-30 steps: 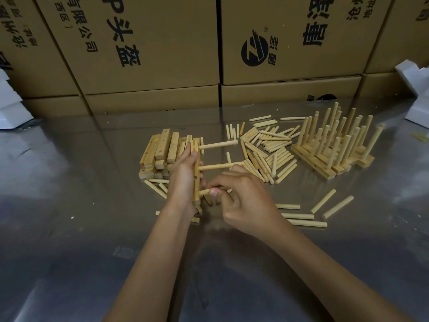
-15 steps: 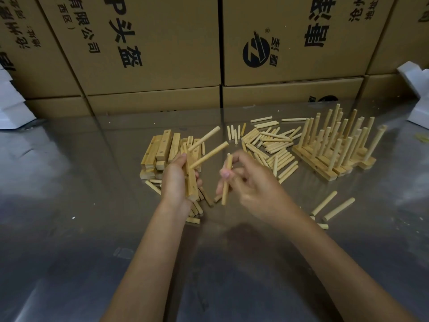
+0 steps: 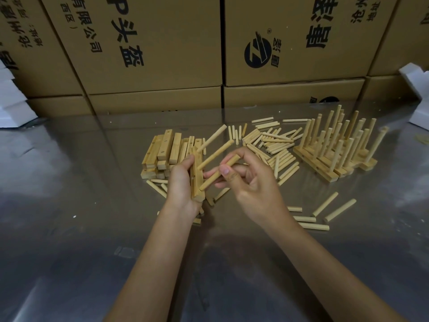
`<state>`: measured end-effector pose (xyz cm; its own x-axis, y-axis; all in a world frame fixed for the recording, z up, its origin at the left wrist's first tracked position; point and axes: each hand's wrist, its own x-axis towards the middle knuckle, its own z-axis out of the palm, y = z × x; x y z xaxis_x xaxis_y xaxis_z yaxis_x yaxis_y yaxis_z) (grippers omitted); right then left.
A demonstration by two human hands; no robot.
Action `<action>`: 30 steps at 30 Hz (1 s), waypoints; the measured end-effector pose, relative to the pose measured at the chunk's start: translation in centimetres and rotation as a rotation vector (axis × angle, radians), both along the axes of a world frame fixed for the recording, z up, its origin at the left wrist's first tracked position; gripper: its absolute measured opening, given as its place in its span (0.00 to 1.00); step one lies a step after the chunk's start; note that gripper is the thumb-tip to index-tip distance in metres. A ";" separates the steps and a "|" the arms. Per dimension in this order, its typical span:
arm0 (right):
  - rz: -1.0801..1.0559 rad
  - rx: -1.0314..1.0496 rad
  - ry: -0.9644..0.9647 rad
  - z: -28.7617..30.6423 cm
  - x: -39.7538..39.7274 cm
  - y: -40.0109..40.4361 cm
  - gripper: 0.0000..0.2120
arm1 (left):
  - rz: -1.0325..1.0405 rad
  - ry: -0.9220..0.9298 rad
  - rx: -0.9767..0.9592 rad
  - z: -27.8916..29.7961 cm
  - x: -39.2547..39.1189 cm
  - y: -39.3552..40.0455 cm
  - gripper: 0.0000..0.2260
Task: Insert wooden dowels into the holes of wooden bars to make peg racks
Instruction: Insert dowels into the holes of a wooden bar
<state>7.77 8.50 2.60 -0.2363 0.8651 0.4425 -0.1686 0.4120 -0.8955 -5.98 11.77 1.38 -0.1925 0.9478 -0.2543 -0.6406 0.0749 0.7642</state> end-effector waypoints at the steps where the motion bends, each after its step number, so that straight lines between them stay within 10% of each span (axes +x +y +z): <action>1: -0.002 0.001 -0.008 0.0 0.0 -0.1 0.03 | 0.000 0.005 -0.009 -0.1 0.0 0.0 0.14; 21: -0.116 -0.150 0.235 -1.9 -2.1 -0.8 0.05 | 0.257 0.139 0.068 -0.4 0.4 0.8 0.14; 25: -0.213 -0.234 -0.077 -2.5 -2.7 -0.8 0.17 | 0.240 0.111 0.134 0.2 0.2 0.5 0.14; 30: -0.228 -0.256 -0.224 -2.7 -2.1 0.3 0.07 | 0.185 0.185 0.242 0.7 0.2 0.2 0.19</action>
